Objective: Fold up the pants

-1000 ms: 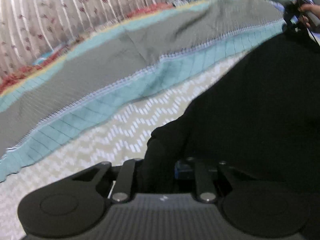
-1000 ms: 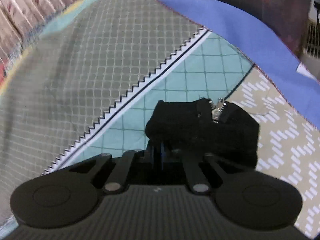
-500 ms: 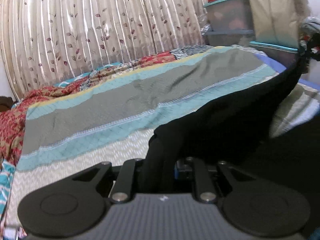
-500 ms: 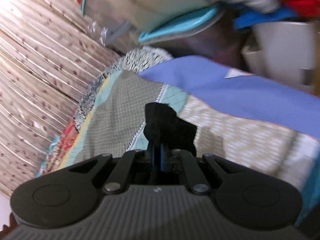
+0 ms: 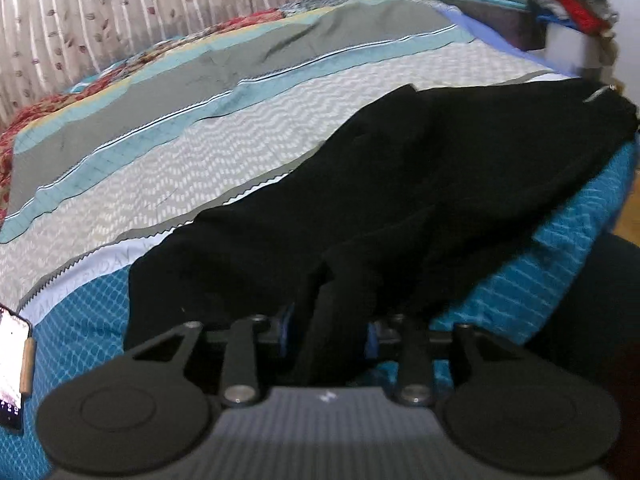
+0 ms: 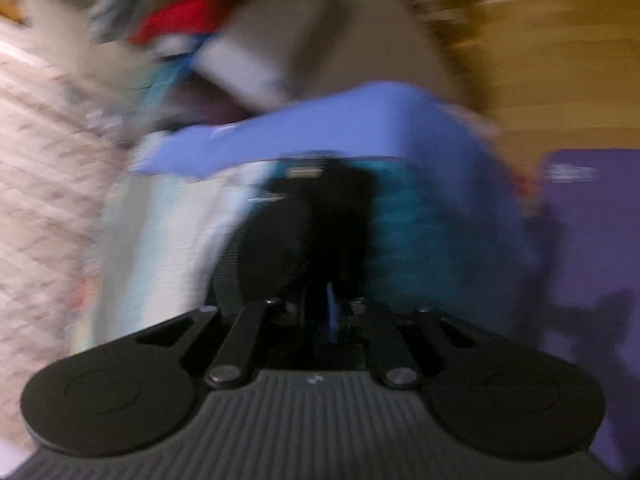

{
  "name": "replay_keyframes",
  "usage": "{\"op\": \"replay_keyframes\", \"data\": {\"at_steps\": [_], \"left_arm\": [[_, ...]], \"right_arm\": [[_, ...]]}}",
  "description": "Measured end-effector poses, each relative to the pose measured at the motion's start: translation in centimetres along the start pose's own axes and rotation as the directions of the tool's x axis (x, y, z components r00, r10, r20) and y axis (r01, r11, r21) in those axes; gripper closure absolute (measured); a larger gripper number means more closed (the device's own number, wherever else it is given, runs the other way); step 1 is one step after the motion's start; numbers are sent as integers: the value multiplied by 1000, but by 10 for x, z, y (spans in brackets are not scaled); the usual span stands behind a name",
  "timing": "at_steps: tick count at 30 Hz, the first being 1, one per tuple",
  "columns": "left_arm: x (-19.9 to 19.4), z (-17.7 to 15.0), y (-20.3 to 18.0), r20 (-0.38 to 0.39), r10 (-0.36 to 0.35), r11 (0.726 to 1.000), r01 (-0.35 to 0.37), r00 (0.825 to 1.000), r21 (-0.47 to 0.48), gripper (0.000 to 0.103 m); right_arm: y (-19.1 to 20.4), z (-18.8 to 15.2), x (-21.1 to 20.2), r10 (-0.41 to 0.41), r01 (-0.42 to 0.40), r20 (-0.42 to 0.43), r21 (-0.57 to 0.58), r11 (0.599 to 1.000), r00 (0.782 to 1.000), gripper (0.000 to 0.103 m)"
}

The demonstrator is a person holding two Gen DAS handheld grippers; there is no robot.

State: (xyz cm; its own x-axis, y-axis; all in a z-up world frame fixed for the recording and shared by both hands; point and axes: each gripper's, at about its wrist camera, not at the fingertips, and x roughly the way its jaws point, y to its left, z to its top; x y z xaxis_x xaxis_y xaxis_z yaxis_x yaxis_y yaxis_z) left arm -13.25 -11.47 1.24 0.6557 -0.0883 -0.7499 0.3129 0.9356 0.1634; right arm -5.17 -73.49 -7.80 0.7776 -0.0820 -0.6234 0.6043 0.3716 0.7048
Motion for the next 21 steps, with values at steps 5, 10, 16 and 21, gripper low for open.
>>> {"op": "replay_keyframes", "data": {"at_steps": [5, 10, 16, 21], "left_arm": [[-46, 4, 53, 102, -106, 979, 122, 989, -162, 47], [-46, 13, 132, 147, 35, 910, 30, 988, -414, 40], [31, 17, 180, 27, -65, 819, 69, 998, -570, 14], [73, 20, 151, -27, -86, 865, 61, 996, -498, 73]], "right_arm": [[32, -4, -26, 12, 6, 130, -133, 991, 991, 86], [113, -42, -16, 182, -174, -11, -358, 917, 983, 82], [228, -161, 14, 237, -451, -413, -563, 693, 879, 78], [286, -297, 21, 109, -669, -718, -569, 477, 688, 76]]}}
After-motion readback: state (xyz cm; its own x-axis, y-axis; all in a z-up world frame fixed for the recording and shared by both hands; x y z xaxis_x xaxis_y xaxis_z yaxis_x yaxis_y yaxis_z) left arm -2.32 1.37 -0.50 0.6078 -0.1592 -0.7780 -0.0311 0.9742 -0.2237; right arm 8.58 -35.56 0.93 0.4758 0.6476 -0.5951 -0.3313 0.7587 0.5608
